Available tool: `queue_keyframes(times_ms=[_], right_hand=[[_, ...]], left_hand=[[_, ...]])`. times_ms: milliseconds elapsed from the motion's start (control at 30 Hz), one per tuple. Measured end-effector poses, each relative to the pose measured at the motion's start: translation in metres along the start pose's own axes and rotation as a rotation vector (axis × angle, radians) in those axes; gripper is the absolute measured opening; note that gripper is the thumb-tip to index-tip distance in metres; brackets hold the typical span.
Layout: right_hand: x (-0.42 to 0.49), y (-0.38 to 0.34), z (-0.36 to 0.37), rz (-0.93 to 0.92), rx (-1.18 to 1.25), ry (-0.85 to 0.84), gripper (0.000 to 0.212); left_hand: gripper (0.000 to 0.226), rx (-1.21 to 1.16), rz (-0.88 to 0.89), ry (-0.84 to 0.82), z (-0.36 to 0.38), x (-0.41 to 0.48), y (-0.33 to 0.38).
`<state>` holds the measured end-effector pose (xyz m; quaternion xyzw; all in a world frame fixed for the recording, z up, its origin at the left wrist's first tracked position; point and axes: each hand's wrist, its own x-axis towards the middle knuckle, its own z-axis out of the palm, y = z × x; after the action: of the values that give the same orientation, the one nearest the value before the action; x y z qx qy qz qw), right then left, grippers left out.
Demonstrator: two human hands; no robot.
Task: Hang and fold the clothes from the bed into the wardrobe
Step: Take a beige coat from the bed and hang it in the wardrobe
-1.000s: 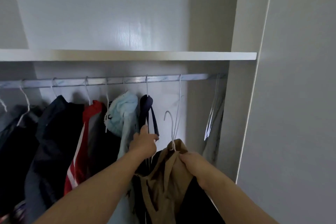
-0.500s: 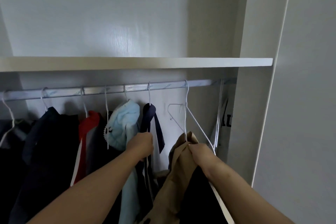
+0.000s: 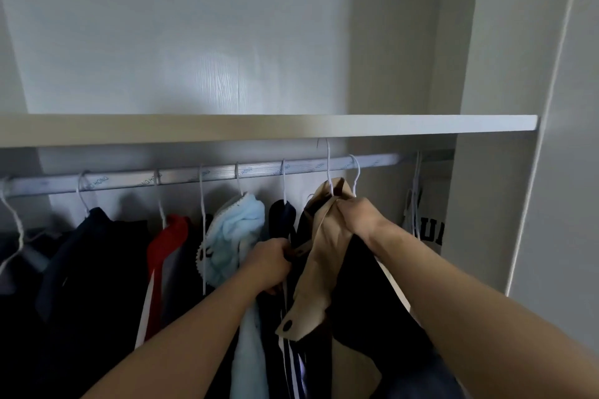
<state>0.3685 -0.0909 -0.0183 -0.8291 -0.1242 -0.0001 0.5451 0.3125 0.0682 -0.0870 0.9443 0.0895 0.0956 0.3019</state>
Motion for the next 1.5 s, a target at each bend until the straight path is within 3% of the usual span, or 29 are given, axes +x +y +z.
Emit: queue_keyframes(times_ms=[267, 600, 767, 967, 1100, 1500], right_hand=[[0.03, 0.027, 0.031, 0.112, -0.061, -0.111, 0.025], [0.04, 0.046, 0.056, 0.071, -0.016, 0.037, 0.035], [0.034, 0.047, 0.058, 0.049, 0.038, 0.031, 0.035], [0.02, 0.063, 0.054, -0.019, -0.097, 0.085, 0.025], [0.002, 0.081, 0.049, -0.052, 0.007, 0.123, 0.024], [-0.061, 0.141, 0.014, -0.013, 0.108, -0.029, 0.038]], left_hand=[[0.019, -0.231, -0.029, 0.01, 0.009, 0.005, -0.012], [0.016, -0.26, -0.019, 0.207, 0.032, 0.004, -0.014], [0.017, -0.341, -0.085, 0.224, 0.039, -0.003, -0.001], [0.02, -0.456, -0.127, 0.315, 0.047, -0.017, 0.008], [0.021, -0.462, -0.145, 0.342, 0.054, -0.026, 0.013], [0.025, -0.719, -0.289, 0.463, 0.103, -0.089, 0.025]])
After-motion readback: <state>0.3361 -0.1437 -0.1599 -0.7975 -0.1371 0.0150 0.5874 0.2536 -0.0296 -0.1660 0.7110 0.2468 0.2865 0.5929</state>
